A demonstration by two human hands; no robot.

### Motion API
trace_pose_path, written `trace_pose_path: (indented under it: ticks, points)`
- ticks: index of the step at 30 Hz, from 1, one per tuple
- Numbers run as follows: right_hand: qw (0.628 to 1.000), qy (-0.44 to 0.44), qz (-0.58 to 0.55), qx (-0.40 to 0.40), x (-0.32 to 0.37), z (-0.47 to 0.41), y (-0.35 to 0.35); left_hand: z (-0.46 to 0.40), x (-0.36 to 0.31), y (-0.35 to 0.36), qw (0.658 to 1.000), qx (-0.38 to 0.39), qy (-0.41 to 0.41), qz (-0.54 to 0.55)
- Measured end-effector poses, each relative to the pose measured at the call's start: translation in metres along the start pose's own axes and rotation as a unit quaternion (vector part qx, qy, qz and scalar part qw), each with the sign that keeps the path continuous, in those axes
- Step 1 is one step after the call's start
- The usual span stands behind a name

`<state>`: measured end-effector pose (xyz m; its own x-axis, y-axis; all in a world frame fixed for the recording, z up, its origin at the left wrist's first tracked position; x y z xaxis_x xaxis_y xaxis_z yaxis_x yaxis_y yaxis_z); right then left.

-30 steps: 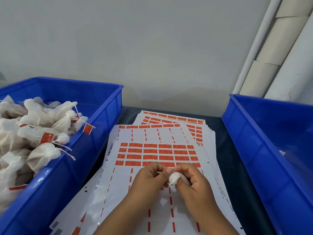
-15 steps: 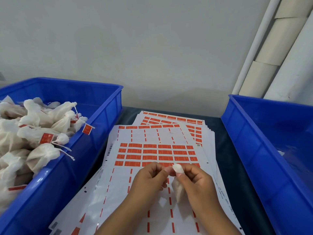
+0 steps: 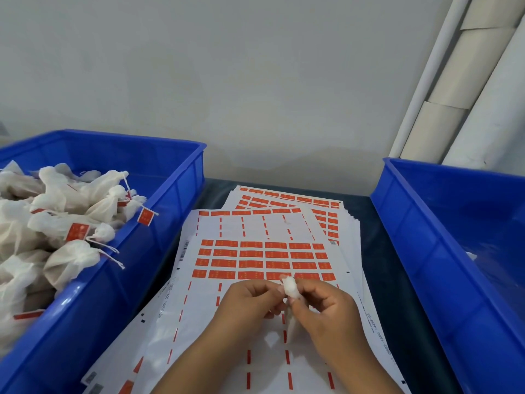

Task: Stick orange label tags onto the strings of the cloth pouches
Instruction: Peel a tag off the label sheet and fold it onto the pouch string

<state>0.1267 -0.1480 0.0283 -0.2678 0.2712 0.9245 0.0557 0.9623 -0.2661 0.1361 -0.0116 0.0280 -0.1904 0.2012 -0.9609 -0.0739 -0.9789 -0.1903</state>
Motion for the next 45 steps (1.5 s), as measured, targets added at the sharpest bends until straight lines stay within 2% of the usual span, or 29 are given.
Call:
trace_pose_path:
  ticks: [10,21,34,40,43,45]
  points:
    - [1.0,0.004,0.016,0.01,0.0,0.002,0.003,0.001,-0.001,0.002,1.0,-0.005,0.002,-0.007]
    - [0.999,0.017,-0.037,-0.002,0.004,0.0,0.0,0.002,0.002,0.005,0.999,0.043,0.006,0.018]
    - [0.997,0.059,-0.048,-0.022,-0.004,0.0,0.0,-0.003,0.003,-0.003,0.995,-0.055,0.029,0.075]
    - [0.994,0.079,-0.066,-0.02,-0.008,0.0,0.001,-0.006,0.005,-0.01,0.99,-0.133,0.042,0.03]
    - [0.991,0.108,-0.076,0.019,-0.007,0.0,0.004,-0.007,0.005,-0.024,0.977,-0.201,0.034,0.054]
    - [0.986,0.129,-0.069,0.075,-0.005,0.001,0.01,-0.006,0.003,-0.033,0.968,-0.242,0.036,0.064]
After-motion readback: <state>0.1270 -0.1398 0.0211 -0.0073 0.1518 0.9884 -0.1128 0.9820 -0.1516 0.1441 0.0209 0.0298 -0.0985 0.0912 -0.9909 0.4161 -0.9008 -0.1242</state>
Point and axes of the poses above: each hand's wrist, its own z-axis away from the middle knuckle, its own y-axis out of the palm, x = y × z, the point moved 5 cm from there along -z, towards the middle knuckle, and after that the axes turned 6 degrees about -z, right-handed, at the moved point
